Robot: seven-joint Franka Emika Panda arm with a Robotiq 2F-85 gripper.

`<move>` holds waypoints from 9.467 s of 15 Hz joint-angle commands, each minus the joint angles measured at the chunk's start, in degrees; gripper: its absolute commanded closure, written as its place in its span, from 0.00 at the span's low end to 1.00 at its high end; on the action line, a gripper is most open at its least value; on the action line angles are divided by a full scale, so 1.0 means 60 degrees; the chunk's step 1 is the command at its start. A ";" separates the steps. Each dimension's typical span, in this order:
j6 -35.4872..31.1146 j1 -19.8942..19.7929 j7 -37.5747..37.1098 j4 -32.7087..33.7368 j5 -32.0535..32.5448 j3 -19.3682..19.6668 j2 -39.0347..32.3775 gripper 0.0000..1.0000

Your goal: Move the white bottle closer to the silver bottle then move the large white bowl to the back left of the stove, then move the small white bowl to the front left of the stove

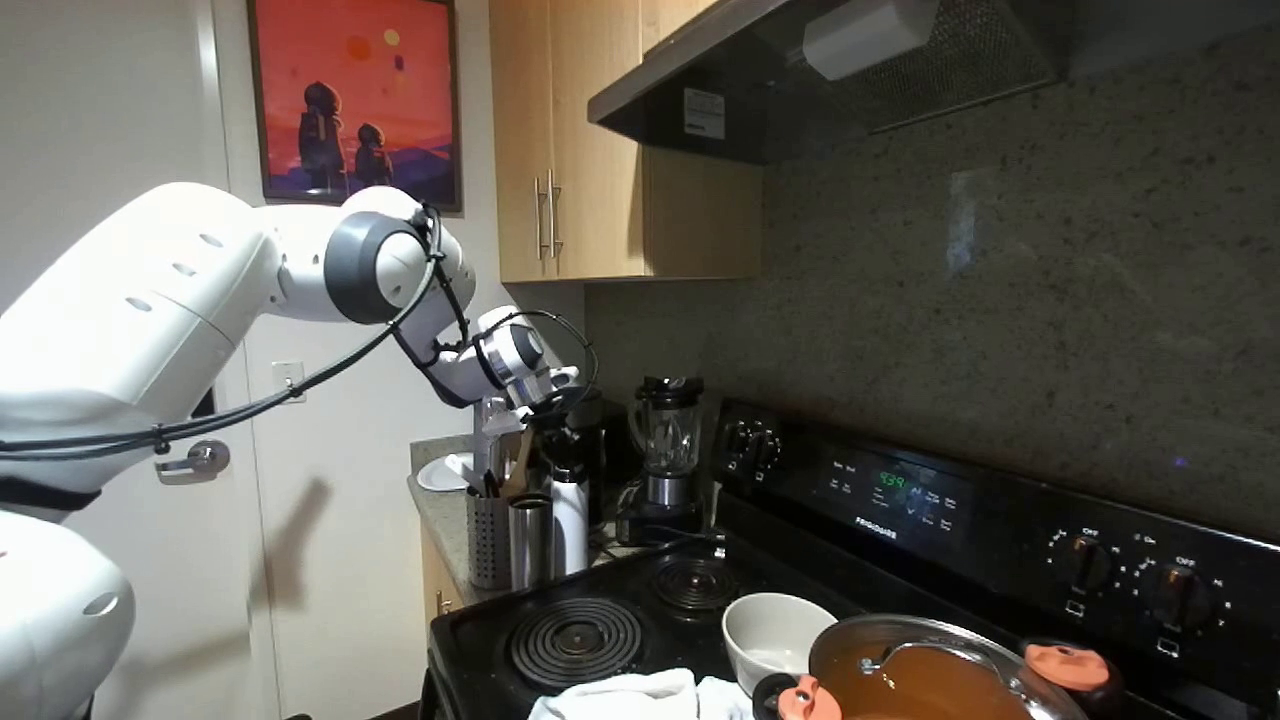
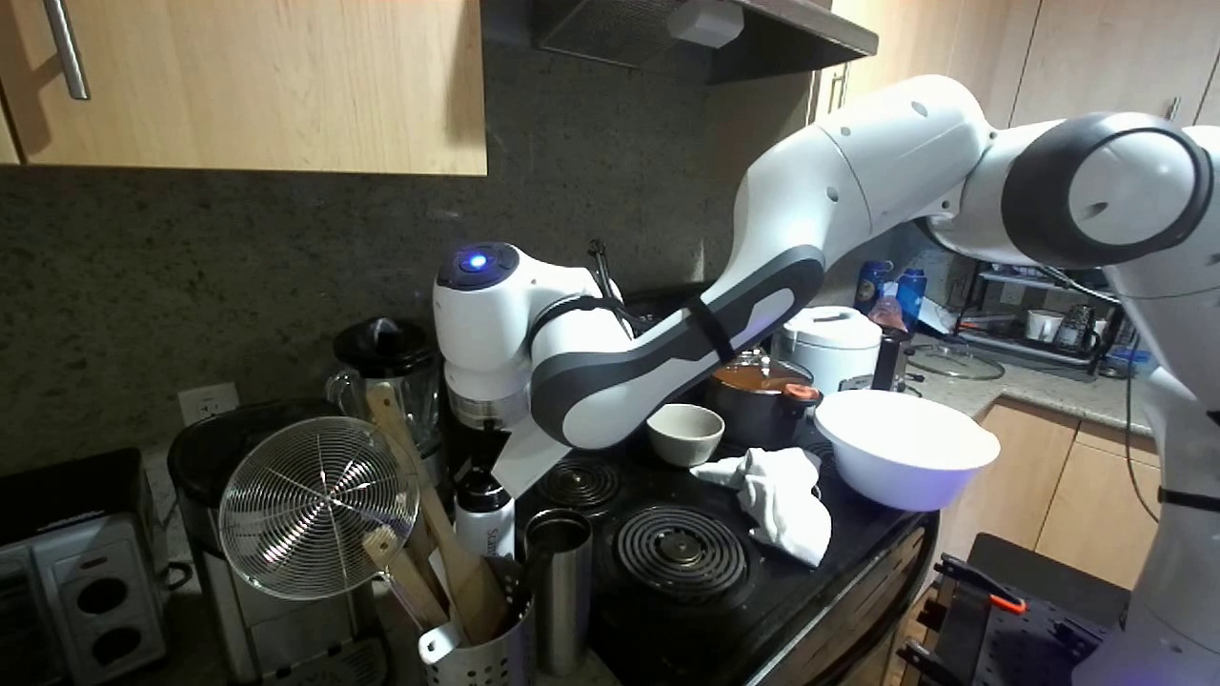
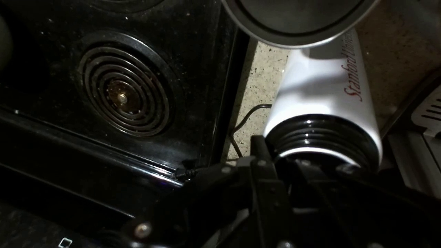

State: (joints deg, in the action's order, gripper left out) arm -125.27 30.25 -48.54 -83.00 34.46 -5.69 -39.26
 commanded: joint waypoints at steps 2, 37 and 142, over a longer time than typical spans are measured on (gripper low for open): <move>-0.0150 0.0200 0.0016 -0.0023 -0.0103 0.0259 -0.0001 0.94; -0.0238 -0.1104 0.0085 -0.1240 -0.0521 0.0262 0.2687 0.00; -0.0986 -0.1790 0.3374 -0.2615 0.1818 -0.0851 0.2802 0.94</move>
State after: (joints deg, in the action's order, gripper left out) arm -135.77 17.48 -33.69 -103.05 46.88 -12.15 -20.43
